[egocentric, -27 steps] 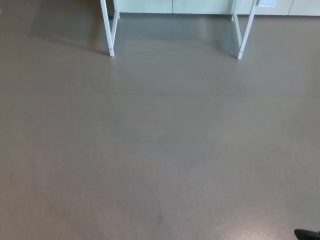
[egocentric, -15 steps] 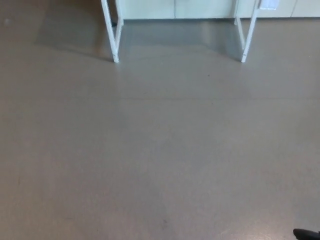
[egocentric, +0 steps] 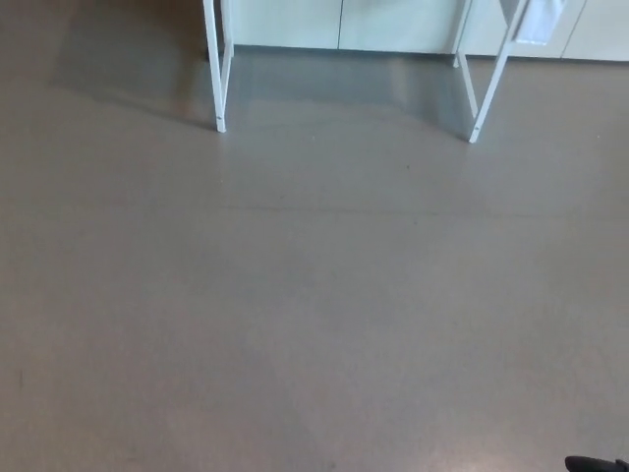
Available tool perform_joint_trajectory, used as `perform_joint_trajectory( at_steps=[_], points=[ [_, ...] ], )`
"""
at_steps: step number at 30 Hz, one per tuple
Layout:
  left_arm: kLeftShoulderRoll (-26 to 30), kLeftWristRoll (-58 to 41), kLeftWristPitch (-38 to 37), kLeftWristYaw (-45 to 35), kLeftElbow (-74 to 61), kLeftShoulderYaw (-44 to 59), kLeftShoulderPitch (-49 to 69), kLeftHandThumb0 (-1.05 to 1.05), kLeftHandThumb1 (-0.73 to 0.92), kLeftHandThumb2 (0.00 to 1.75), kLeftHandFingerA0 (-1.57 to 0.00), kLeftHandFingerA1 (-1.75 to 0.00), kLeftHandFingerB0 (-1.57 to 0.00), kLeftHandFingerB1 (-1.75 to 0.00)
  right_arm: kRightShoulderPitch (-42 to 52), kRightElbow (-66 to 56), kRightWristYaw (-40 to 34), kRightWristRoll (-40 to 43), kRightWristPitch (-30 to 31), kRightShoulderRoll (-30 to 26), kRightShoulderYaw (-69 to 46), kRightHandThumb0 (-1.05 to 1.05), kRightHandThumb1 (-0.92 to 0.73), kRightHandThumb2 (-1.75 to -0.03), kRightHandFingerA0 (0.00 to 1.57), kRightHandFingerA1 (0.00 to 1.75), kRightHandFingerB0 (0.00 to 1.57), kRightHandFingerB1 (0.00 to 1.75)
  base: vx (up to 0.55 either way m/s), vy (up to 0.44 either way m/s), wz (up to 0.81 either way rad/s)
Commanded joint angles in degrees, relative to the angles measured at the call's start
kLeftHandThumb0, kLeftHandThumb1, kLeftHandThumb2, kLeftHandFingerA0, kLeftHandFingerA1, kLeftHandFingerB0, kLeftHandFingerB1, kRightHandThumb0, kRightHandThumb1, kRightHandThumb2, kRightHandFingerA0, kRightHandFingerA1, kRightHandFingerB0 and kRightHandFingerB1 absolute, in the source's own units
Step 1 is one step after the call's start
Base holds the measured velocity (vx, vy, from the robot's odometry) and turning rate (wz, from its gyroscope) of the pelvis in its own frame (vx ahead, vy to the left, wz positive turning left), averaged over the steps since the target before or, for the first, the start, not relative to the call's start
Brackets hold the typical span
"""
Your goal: The robot walk towards a table in front and then pushes a layer of a file tray back to its original position using its right hand
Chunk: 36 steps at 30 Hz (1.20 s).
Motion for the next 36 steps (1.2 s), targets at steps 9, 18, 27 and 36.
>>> perform_joint_trajectory(
  at_steps=[9,18,27,36],
  points=[
    [0.1,-1.0,-1.92,-0.5,1.37,0.3,0.39,-0.14,0.42,0.54,-0.58,-0.47,-0.51,-0.44,-0.57,1.72,-0.75,-1.28,-2.09,-1.43,0.39,-0.19,-0.59,-0.56,0.68,0.49,0.5,0.44,0.24,-0.127,0.08],
    [0.04,-0.99,-2.48,-0.96,1.2,0.42,0.44,-0.17,0.42,0.55,-0.55,-0.48,-0.49,-0.44,-1.63,2.58,-1.16,-1.05,-2.07,-1.27,0.37,-0.2,-0.57,-0.56,0.67,0.49,0.5,0.44,0.24,-0.123,0.11],
    [0.31,-1.14,-2.26,-1.09,2.3,0.63,0.52,-0.14,0.42,0.53,-0.53,-0.46,-0.48,-0.43,-1.75,2.88,-1.23,-1.41,-1.76,-1.3,0.85,-0.18,-0.57,-0.56,0.66,0.48,0.48,0.43,0.3,0.187,-0.1],
    [0.65,-0.48,-3.36,-0.45,3.12,0.44,1.19,-0.16,0.41,0.54,-0.57,-0.46,-0.5,-0.44,-1.62,3.26,-1.7,-1.97,-1.71,-1.15,1.33,-0.19,-0.58,-0.56,0.67,0.47,0.5,0.43,0.3,0.025,0.1]
  ],
)
